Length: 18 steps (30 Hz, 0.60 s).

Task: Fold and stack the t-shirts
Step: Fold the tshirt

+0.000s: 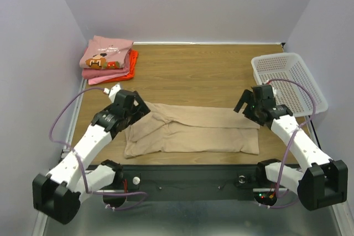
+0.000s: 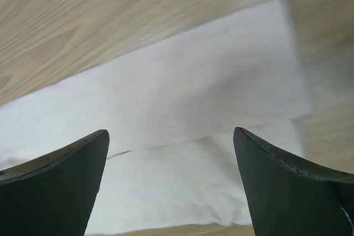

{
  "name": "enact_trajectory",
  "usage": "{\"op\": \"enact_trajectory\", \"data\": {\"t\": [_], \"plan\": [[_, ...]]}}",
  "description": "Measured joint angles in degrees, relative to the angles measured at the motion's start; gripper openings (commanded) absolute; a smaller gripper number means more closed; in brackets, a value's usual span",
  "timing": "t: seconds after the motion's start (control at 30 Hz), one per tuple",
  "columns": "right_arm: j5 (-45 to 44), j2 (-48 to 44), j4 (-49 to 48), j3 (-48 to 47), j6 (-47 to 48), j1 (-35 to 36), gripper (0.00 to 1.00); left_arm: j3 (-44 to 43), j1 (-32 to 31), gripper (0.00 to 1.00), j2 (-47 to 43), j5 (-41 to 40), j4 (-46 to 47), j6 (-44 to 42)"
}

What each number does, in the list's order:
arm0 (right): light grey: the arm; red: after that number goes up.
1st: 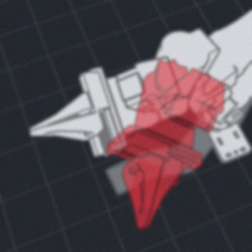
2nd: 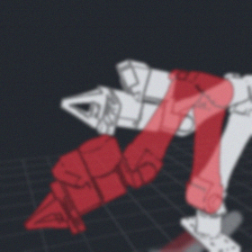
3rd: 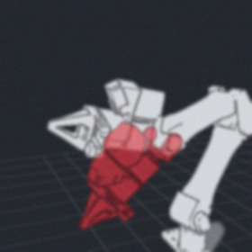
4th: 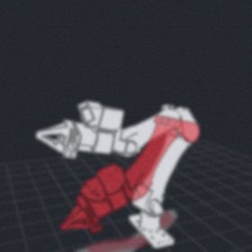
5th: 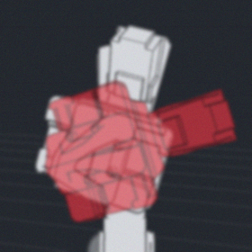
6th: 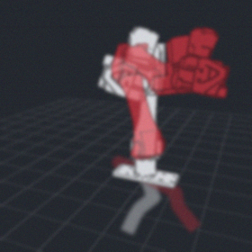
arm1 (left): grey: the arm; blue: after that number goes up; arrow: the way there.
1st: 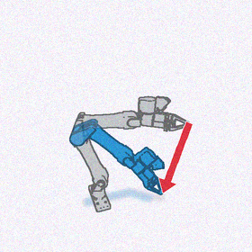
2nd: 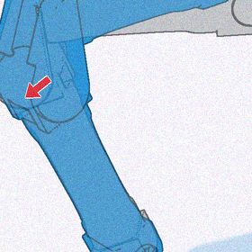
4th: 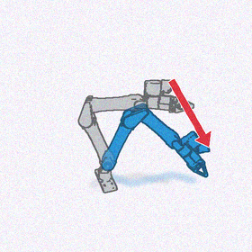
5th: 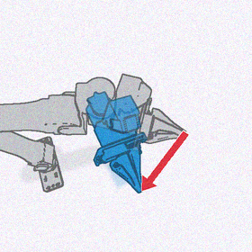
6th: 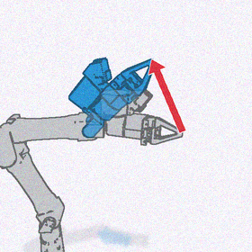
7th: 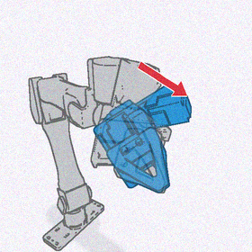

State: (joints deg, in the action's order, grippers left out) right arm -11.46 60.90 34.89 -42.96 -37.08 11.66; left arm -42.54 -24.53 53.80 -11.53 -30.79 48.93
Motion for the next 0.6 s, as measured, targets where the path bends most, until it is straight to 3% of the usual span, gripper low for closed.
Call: {"op": "enact_trajectory", "data": {"t": [0.13,0.33,0.6], "plan": [[12.0,4.2,-7.1,0.3,1.7,0.1,1.00,-3.8,-2.3,0.98,11.6,2.8,7.9,-3.7],[17.1,9.6,-10.5,1.0,2.4,0.1,1.00,-9.7,-3.6,0.98,27.5,5.5,15.6,-9.0],[17.8,10.8,-11.5,1.9,2.4,0.1,1.00,-10.4,-3.6,0.74,33.5,4.2,15.7,-8.7]]}}
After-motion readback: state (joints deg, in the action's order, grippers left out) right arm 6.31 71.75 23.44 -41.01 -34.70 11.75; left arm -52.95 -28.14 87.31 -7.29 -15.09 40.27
